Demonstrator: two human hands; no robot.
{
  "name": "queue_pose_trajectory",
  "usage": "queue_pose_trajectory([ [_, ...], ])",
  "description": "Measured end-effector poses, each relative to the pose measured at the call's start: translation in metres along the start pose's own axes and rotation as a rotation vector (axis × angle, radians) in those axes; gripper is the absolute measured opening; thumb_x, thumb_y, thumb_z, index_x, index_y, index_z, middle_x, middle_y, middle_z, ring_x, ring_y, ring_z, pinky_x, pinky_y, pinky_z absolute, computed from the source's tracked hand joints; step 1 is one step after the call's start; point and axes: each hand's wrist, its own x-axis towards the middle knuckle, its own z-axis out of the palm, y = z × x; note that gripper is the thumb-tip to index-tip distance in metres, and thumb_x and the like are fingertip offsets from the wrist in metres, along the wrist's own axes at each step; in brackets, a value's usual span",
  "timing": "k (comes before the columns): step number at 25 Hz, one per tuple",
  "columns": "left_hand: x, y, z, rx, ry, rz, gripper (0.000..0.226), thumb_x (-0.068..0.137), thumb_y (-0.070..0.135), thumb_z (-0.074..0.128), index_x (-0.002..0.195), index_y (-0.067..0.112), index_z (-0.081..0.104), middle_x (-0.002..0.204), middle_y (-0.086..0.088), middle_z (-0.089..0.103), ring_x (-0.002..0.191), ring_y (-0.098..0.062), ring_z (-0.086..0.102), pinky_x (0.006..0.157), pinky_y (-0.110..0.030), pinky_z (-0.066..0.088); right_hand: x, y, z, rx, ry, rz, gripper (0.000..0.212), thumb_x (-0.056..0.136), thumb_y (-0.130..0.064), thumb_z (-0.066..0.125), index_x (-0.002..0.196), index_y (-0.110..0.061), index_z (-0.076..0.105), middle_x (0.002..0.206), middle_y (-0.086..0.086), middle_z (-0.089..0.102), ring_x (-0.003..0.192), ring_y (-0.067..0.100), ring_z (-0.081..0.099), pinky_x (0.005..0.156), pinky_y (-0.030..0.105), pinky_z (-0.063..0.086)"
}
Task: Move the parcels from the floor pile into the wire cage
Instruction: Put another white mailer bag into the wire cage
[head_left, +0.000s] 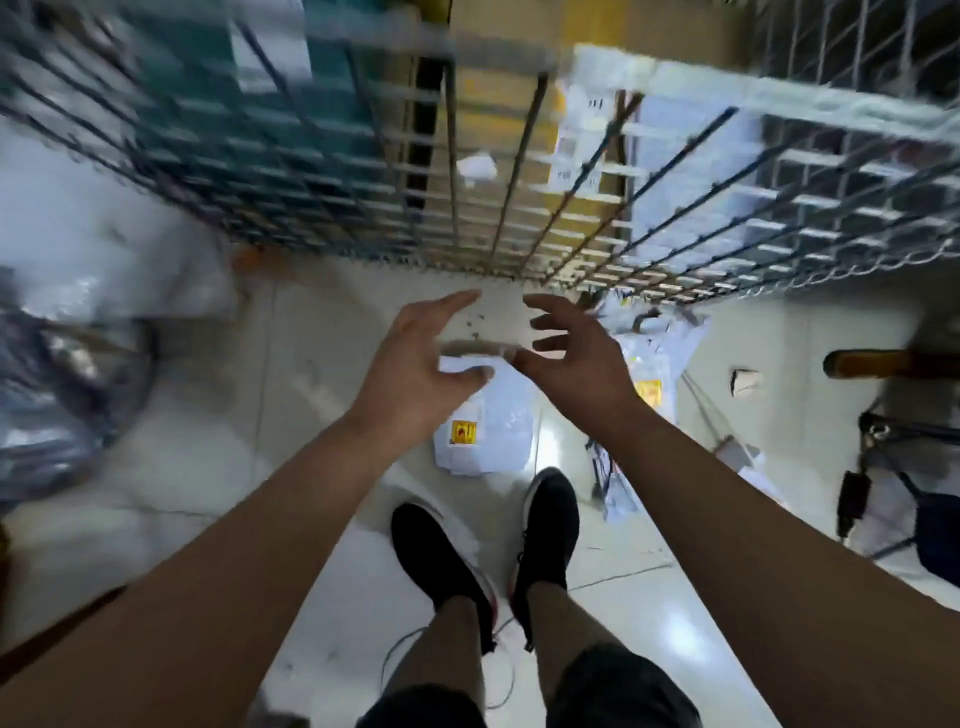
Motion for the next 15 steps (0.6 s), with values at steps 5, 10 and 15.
queue_pose_trajectory([
  [5, 0.045, -0.165, 0.118, 0.053, -0.166, -0.418, 0.123, 0.072, 0.038, 0.091, 0.161, 0.045, 0.008, 0.161, -0.021, 0.015, 0.143, -0.036, 0.039, 0.111, -0.031, 0.036, 0.067, 0.187, 0.093, -0.265, -0.16, 0.21, 0.122, 0.075, -0.042, 0.087, 0.161, -0.04, 0.001, 0.144, 0.014, 0.045, 0.126, 0.033, 0.053, 0.1, 0.039, 0.047],
  [10, 0.087, -0.277, 0.194, 0.154, -0.263, -0.45, 0.126, 0.07, 0.045, 0.091, 0.153, 0.064, -0.001, 0.167, -0.016, -0.01, 0.145, -0.048, 0.034, 0.117, -0.05, 0.037, 0.114, 0.32, 0.148, -0.442, -0.336, 0.286, 0.134, 0.068, -0.055, 0.088, 0.154, -0.051, -0.014, 0.163, 0.019, 0.009, 0.141, 0.044, 0.034, 0.115, 0.042, 0.034],
  [15, 0.093, -0.321, 0.244, 0.286, -0.207, -0.39, 0.117, 0.077, 0.051, 0.084, 0.16, 0.049, 0.001, 0.158, -0.018, 0.017, 0.142, -0.04, 0.031, 0.119, -0.041, 0.024, 0.116, 0.364, 0.186, -0.544, -0.225, 0.13, 0.126, 0.07, -0.062, 0.082, 0.159, -0.046, -0.005, 0.149, 0.024, 0.029, 0.139, 0.039, 0.034, 0.112, 0.044, 0.032],
])
